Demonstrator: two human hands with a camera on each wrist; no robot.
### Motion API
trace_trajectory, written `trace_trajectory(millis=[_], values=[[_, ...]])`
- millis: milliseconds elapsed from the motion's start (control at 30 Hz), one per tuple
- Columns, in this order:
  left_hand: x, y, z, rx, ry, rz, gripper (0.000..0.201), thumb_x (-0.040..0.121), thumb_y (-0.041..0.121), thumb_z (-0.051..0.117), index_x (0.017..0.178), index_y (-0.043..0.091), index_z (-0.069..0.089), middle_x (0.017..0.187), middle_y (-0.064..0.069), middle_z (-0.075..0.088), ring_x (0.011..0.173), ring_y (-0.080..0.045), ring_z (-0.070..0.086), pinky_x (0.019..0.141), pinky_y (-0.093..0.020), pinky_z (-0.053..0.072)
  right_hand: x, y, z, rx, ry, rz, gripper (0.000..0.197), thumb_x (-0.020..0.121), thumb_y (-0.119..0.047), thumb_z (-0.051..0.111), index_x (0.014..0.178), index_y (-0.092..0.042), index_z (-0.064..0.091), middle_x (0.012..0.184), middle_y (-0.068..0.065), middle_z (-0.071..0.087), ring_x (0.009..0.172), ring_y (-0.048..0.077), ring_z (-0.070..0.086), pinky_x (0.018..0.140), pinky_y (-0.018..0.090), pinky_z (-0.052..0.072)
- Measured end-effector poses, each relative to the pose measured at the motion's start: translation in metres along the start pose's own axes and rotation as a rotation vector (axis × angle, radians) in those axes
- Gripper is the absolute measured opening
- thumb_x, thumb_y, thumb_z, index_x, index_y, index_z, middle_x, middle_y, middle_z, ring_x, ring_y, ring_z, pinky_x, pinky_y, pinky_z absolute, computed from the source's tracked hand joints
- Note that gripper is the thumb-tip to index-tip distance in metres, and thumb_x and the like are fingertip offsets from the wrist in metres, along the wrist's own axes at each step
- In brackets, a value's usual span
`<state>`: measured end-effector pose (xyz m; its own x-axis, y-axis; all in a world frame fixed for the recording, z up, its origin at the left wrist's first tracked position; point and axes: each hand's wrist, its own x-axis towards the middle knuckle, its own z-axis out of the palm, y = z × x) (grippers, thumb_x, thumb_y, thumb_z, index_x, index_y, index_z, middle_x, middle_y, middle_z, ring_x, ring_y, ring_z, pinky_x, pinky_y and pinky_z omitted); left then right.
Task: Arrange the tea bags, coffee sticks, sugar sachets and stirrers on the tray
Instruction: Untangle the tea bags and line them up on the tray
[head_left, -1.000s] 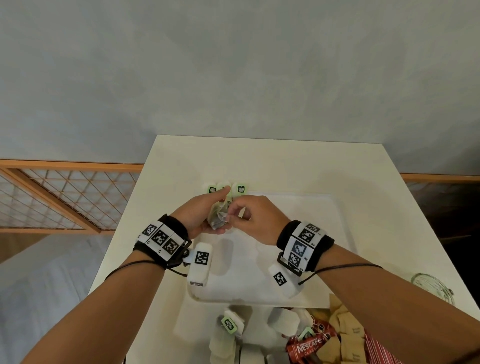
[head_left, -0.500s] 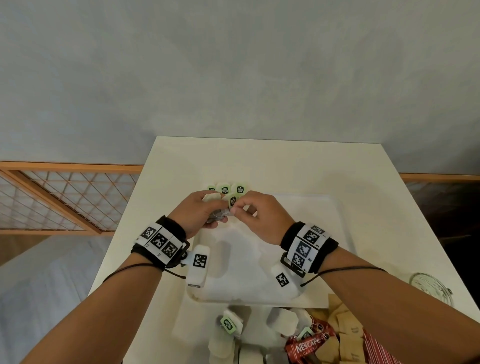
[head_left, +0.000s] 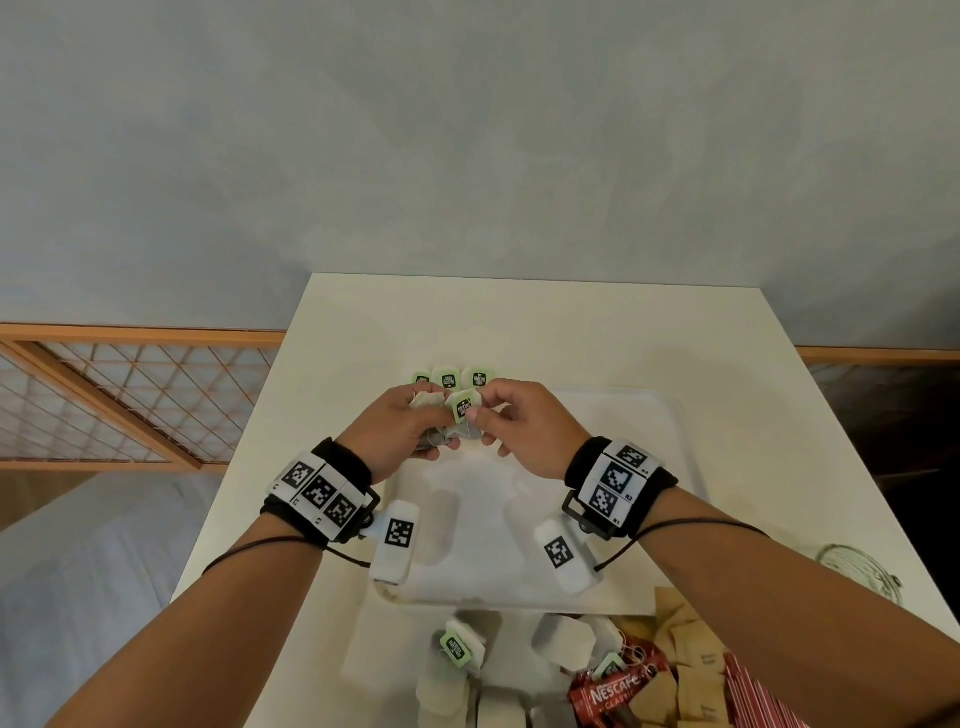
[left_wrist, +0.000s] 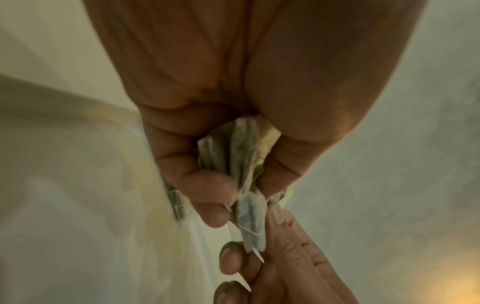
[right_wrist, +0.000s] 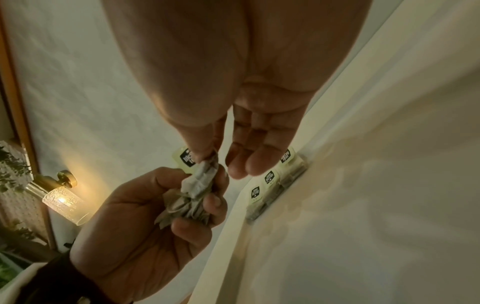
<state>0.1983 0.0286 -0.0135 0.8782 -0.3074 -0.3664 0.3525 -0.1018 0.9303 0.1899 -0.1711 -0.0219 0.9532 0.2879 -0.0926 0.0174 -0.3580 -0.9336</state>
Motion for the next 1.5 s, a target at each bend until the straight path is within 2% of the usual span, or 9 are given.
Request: trace_trajectory(millis=[167, 467, 633, 767, 900, 1033, 1167, 1300, 1500], values=[[-0.005, -0.004, -0.004, 0.117, 0.033, 0.024, 0.026, 0.088, 0.018, 0.072, 0.107, 0.002, 0.066, 0.082, -0.006, 0.066, 0.074, -0.019, 0.065, 0.062, -0.03, 0.047, 0.003, -0.001, 0.004, 0.073, 0.014, 0.017, 0.012, 0.101, -0.016, 0.059, 0.091, -0.013, 0.065, 0.078, -0.001, 0.065, 0.067, 0.014, 0.063, 0.057, 0.028, 0.053], [-0.006, -0.004, -0.009, 0.286, 0.16, 0.108, 0.016, 0.091, 0.012, 0.07, 0.084, -0.002, 0.067, 0.067, -0.007, 0.061, 0.056, -0.01, 0.056, 0.05, -0.023, 0.042, 0.008, 0.0, 0.019, 0.154, 0.032, 0.108, 0.019, 0.1, -0.022, 0.062, 0.097, -0.006, 0.072, 0.082, 0.005, 0.069, 0.063, 0.01, 0.062, 0.056, 0.026, 0.053], [-0.007, -0.012, -0.018, 0.281, 0.181, 0.094, 0.011, 0.09, 0.014, 0.072, 0.08, 0.008, 0.07, 0.066, -0.004, 0.063, 0.058, -0.012, 0.056, 0.05, -0.022, 0.043, 0.012, 0.002, 0.029, 0.093, -0.043, 0.185, 0.02, 0.098, -0.029, 0.064, 0.082, -0.018, 0.07, 0.074, -0.001, 0.064, 0.058, 0.011, 0.056, 0.055, 0.026, 0.048], [-0.007, -0.018, -0.025, 0.206, 0.236, 0.019, 0.012, 0.091, 0.014, 0.07, 0.084, 0.005, 0.07, 0.067, -0.006, 0.062, 0.065, -0.018, 0.058, 0.053, -0.025, 0.045, 0.022, 0.002, 0.036, 0.044, 0.018, 0.201, 0.032, 0.095, -0.029, 0.066, 0.08, -0.001, 0.069, 0.064, 0.005, 0.048, 0.053, 0.017, 0.042, 0.048, 0.022, 0.036], [-0.008, -0.019, -0.038, 0.095, 0.297, -0.043, 0.006, 0.091, 0.008, 0.066, 0.092, 0.008, 0.072, 0.077, -0.011, 0.064, 0.071, -0.021, 0.06, 0.058, -0.027, 0.05, 0.039, 0.006, 0.042, -0.03, 0.072, 0.217, 0.045, 0.094, -0.032, 0.063, 0.075, 0.009, 0.061, 0.066, 0.009, 0.05, 0.056, 0.017, 0.042, 0.057, 0.026, 0.036], [-0.012, -0.02, -0.05, 0.02, 0.274, -0.096, 0.018, 0.086, 0.008, 0.07, 0.104, 0.007, 0.07, 0.086, -0.012, 0.067, 0.075, -0.019, 0.065, 0.059, -0.025, 0.054, 0.052, 0.005, 0.052, -0.148, 0.051, 0.225, 0.043, 0.096, -0.03, 0.062, 0.069, 0.004, 0.069, 0.067, 0.011, 0.064, 0.056, 0.017, 0.051, 0.062, 0.028, 0.047], [-0.017, -0.023, -0.056, -0.055, 0.237, -0.116, 0.042, 0.061, 0.007, 0.067, 0.103, 0.009, 0.07, 0.093, -0.011, 0.067, 0.087, -0.023, 0.064, 0.066, -0.029, 0.056, 0.063, 0.003, 0.064, -0.278, 0.034, 0.24, 0.043, 0.095, -0.03, 0.06, 0.077, 0.008, 0.071, 0.064, 0.015, 0.061, 0.058, 0.021, 0.053, 0.064, 0.036, 0.056], [-0.02, -0.028, -0.057, -0.063, 0.177, -0.101, 0.042, 0.061, 0.004, 0.065, 0.102, 0.012, 0.072, 0.094, -0.006, 0.07, 0.09, -0.022, 0.066, 0.076, -0.032, 0.059, 0.067, 0.005, 0.069, -0.35, 0.042, 0.275, 0.04, 0.091, -0.032, 0.068, 0.071, 0.003, 0.074, 0.055, 0.006, 0.06, 0.053, 0.022, 0.055, 0.063, 0.037, 0.058], [-0.022, -0.024, -0.054, -0.098, 0.069, -0.061, 0.046, 0.065, 0.001, 0.068, 0.11, 0.008, 0.07, 0.101, -0.009, 0.075, 0.096, -0.024, 0.072, 0.08, -0.033, 0.06, 0.065, 0.004, 0.065, -0.325, 0.051, 0.296, 0.047, 0.095, -0.039, 0.06, 0.077, 0.001, 0.075, 0.077, 0.013, 0.076, 0.071, 0.028, 0.071, 0.072, 0.039, 0.06]])
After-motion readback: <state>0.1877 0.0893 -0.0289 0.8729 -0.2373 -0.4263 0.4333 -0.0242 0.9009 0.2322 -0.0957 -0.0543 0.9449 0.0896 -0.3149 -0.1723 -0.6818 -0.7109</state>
